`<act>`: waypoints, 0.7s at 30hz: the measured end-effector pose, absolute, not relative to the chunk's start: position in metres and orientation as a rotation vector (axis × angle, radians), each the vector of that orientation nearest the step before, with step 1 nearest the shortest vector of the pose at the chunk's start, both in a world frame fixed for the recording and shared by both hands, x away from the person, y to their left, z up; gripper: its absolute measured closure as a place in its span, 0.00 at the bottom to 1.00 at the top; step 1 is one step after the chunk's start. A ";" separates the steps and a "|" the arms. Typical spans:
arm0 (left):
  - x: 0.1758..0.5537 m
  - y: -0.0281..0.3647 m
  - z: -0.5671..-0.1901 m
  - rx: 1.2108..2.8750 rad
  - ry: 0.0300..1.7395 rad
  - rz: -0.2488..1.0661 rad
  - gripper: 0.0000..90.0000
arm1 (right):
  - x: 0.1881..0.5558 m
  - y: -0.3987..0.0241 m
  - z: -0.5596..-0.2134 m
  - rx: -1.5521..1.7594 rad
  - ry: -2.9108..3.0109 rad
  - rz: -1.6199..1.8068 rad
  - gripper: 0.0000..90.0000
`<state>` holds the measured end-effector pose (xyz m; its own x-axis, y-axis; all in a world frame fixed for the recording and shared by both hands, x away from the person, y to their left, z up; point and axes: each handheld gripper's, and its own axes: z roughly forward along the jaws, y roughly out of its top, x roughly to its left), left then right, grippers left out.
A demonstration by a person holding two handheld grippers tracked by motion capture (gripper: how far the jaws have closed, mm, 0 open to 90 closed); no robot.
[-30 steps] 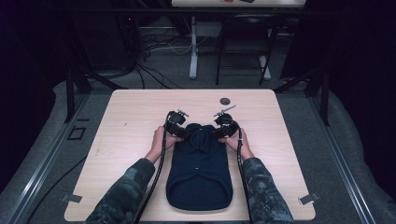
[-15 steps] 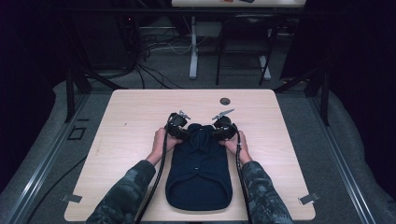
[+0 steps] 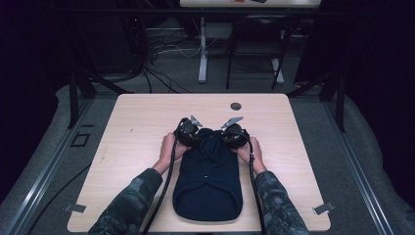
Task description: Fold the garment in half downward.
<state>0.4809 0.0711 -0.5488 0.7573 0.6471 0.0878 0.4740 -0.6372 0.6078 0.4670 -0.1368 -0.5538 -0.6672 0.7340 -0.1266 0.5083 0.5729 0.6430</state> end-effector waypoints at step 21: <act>0.460 0.072 -0.509 2.275 0.701 0.622 0.84 | 0.446 -0.135 -0.518 0.813 2.212 0.855 0.82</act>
<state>0.4597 0.0721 -0.5092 0.7423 0.6272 0.2359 0.3087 -0.6326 0.7103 0.4463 -0.1352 -0.5182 -0.6150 0.7191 -0.3236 0.3146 0.6000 0.7355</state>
